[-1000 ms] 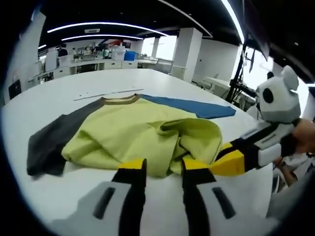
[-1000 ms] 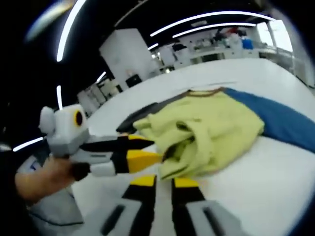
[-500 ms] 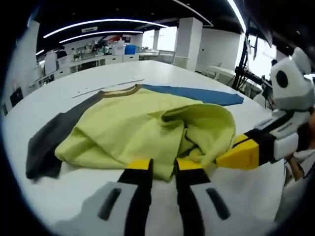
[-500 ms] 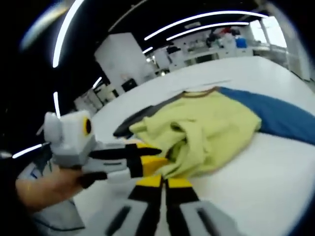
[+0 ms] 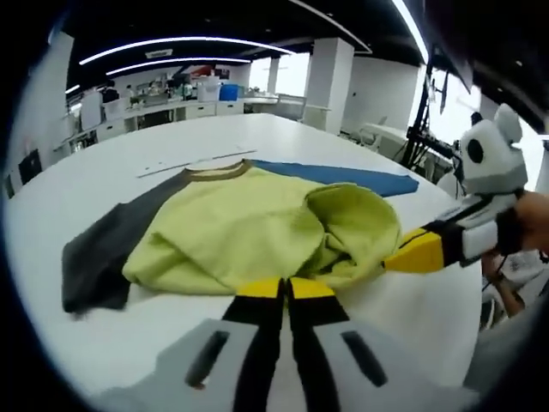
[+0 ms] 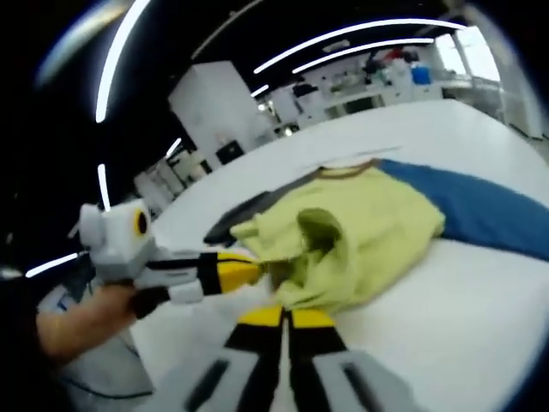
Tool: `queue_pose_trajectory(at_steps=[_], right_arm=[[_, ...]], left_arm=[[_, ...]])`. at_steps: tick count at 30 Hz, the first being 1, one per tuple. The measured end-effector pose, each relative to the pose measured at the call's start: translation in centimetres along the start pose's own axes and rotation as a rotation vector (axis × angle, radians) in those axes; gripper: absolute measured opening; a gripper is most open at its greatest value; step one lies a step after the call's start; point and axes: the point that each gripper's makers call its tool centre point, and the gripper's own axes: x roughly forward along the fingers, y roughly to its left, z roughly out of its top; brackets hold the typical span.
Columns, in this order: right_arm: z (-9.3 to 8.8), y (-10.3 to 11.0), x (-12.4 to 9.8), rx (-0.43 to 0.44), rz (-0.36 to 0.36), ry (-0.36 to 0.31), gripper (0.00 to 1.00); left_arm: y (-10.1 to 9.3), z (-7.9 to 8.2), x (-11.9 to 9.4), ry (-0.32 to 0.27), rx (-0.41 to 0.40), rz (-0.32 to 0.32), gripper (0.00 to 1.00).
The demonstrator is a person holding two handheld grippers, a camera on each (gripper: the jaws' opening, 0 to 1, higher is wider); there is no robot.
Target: Fold the garment on the visible template until the final outline fits inside the template.
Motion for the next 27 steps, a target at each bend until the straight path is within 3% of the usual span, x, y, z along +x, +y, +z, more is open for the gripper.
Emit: queue_pose_trajectory(at_steps=[13,21,27], right_arm=[[1.2,0.5,-1.9,-0.075,0.037,-0.008,0.0],[3.8,0.3,-4.2,-0.112,0.051,-0.059,0.0],[4.9,0.7,-6.4,-0.145,0.071,-0.06,0.0]], left_arm=[[2.3,2.7,-5.5,-0.103,-0.052,0.042,0.0],[3.6,4.7,-9.2,-0.189,-0.088,0.072,0.0],[3.6,5.5,-11.6,-0.218,-0.078,0.083,0.0]])
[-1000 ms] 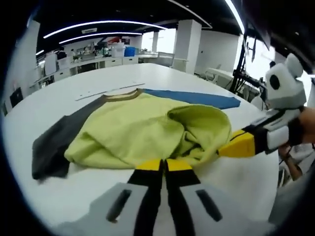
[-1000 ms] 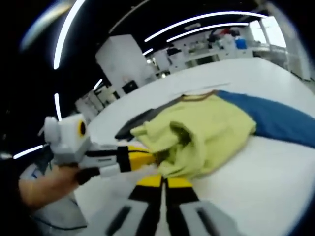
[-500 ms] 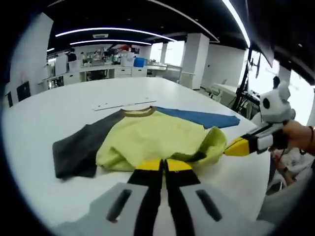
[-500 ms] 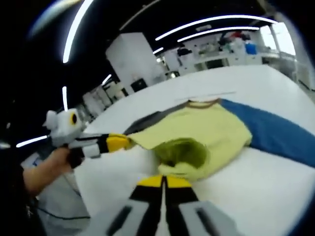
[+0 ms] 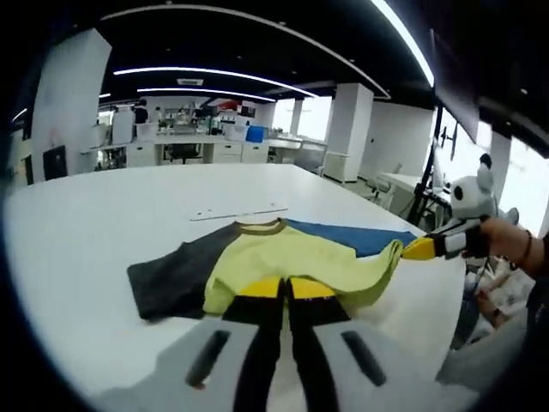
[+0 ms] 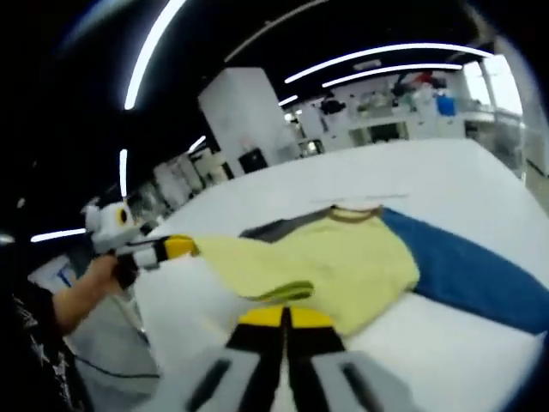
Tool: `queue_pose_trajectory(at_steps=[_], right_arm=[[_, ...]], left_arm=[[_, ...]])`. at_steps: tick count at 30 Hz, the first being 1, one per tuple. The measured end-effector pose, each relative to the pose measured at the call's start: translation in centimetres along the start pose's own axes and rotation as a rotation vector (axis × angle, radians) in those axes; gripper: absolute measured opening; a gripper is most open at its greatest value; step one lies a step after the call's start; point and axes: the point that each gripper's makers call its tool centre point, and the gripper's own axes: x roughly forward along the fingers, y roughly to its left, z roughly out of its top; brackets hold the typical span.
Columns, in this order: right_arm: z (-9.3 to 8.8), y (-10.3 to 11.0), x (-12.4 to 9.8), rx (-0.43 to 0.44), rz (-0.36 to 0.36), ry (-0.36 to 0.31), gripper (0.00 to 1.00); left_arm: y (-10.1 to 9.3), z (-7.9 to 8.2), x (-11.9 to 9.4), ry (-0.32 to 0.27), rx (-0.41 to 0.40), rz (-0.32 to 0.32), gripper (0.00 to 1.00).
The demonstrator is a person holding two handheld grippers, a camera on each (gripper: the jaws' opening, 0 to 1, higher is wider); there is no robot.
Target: Fold the garment on the visible template until the final outline fits inside the template.
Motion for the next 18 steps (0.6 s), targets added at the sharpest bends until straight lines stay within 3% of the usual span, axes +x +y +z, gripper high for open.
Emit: queue_pose_trajectory(at_steps=[8,14,18], right_arm=[[0.0,0.2,-2.3,-0.057,0.015,0.039,0.0],[-1.2,-0.1,-3.8,-0.138,0.001,0.108,0.0],[-2.2,0.0,-4.7,-0.143,0.001,0.137,0.0]], left_arm=[[-0.3,0.1,-2.5,0.022,0.062,0.003,0.0],[-1.0,-1.8,-4.8,0.084,0.077,-0.014,0.0],[-1.7,-3.2,-6.0,0.127,0.097,-0.021,0.0]])
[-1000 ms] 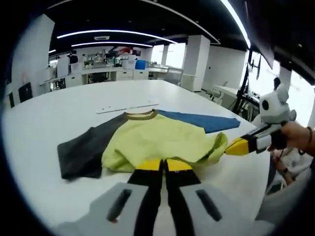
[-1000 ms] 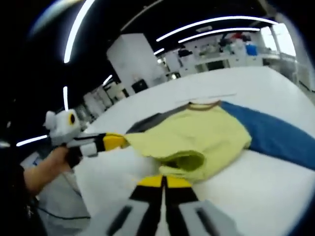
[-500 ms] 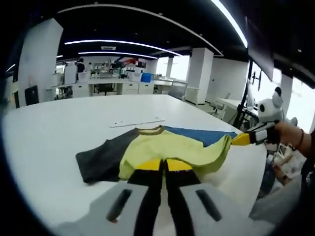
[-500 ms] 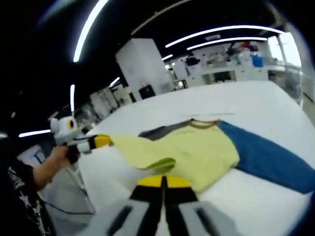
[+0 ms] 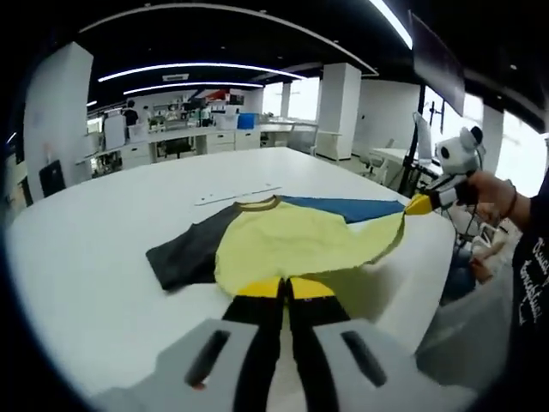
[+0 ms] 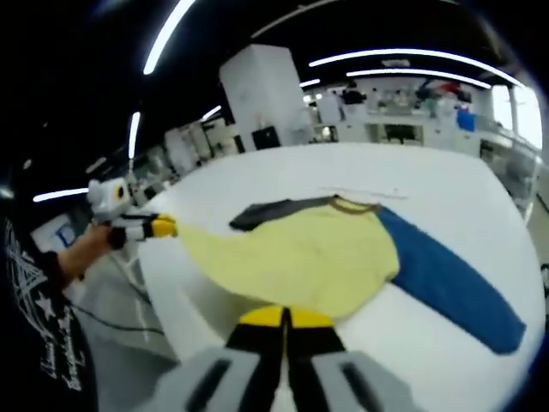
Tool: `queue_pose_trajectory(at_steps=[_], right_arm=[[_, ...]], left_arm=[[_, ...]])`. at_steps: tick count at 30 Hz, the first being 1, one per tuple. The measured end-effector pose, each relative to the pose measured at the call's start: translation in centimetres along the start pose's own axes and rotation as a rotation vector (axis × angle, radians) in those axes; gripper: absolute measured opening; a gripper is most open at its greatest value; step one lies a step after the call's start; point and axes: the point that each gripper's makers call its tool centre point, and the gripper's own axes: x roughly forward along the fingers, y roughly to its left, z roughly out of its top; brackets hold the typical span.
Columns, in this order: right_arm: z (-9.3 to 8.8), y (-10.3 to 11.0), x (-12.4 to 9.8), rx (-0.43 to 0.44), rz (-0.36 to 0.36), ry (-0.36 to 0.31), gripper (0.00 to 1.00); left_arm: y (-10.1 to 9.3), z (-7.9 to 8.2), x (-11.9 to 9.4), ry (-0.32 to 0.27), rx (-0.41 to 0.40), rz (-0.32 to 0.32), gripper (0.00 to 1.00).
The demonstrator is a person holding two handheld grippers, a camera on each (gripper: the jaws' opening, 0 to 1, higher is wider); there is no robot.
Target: Fold the garment on the visible template until the final outline fits inside the template.
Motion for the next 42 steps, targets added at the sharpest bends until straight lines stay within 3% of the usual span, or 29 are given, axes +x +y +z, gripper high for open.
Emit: queue_pose_trajectory(at_steps=[2,10,17,23,29,33,37,42], right_arm=[[-0.6,0.3,-0.2,-0.015,0.009,0.02,0.0],[-3.8,2.9,0.0,-0.073,0.05,0.118,0.0],[-7.4,4.7,1.3,-0.045,0.092,0.194,0.0],[-9.8,5.0,2.8,-0.048,0.091,0.245,0.0],[-11.0,4.7,3.7,-0.04,0.08,0.27,0.0],[-11.7,4.3,4.2,-0.025,0.079,0.283,0.0],[-12.0,4.2,4.2,-0.04,0.075,0.298,0.0],[-11.8,4.2,4.1,0.012,0.082,0.292,0.0]], left_arm=[[-1.1,-0.5,-0.3,0.02,0.014,-0.012,0.0],[-1.3,-3.4,-0.9,0.104,0.025,-0.034,0.0],[-0.9,-7.5,-0.8,0.219,0.04,-0.039,0.0],[-0.8,-9.5,-0.6,0.289,0.055,-0.033,0.0],[-0.7,-11.3,-0.4,0.329,0.029,-0.033,0.0],[-0.4,-12.4,-0.4,0.352,-0.059,-0.028,0.0],[-0.3,-13.3,-0.3,0.371,-0.042,-0.018,0.0],[-0.2,-13.9,-0.4,0.39,-0.046,-0.01,0.0]])
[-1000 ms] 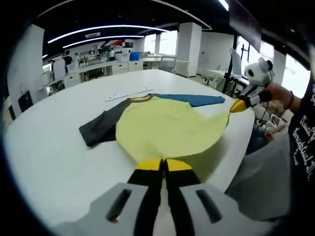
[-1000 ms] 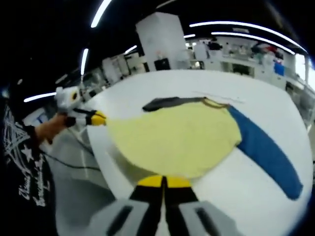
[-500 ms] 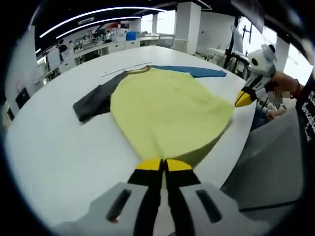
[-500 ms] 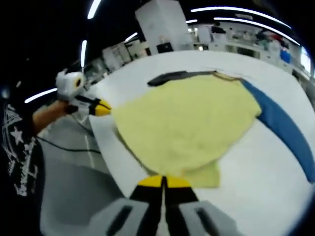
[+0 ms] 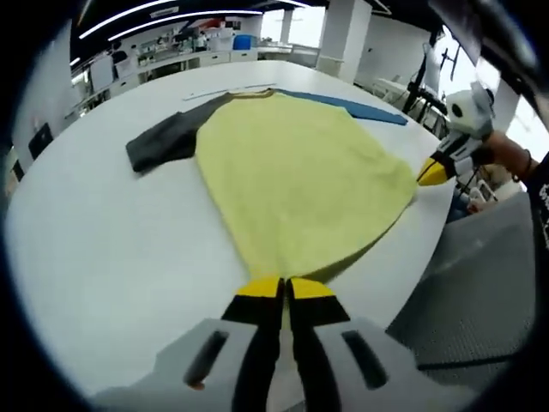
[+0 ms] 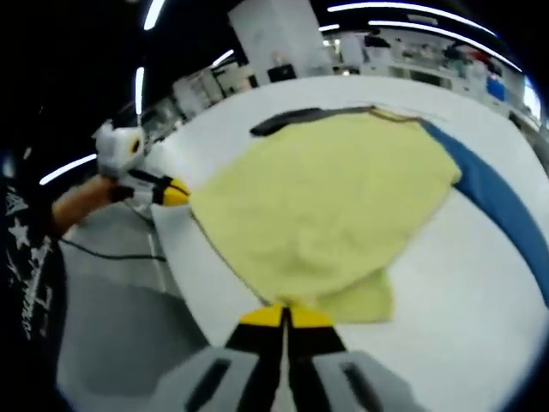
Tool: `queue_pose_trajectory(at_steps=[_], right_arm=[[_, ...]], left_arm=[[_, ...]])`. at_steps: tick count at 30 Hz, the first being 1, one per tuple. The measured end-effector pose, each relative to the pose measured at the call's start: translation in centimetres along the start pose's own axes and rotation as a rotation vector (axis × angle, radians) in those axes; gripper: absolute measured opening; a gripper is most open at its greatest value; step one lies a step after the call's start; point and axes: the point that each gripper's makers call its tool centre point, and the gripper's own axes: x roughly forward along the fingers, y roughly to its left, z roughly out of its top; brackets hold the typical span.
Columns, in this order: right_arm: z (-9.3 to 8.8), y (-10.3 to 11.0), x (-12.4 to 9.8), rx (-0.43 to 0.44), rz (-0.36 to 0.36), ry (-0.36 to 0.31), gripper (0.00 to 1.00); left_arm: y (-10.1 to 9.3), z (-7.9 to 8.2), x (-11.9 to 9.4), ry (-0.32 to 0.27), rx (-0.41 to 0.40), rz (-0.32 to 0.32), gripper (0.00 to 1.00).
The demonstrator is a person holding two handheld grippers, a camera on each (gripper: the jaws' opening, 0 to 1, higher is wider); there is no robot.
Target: Fold the garment on the visible template until the final outline fits inside the template.
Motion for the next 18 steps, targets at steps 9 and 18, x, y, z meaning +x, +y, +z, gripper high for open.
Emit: queue_pose_trajectory(at_steps=[9,18], right_arm=[[1.6,-3.4,-2.4,0.033,-0.099,-0.058,0.15],[1.7,-6.3,-1.5,-0.005,-0.174,-0.057,0.18]], left_arm=[[0.3,1.6,-1.3,-0.042,0.013,0.035,0.19],[1.6,1.4,0.0,-0.053,-0.078,0.059,0.28]])
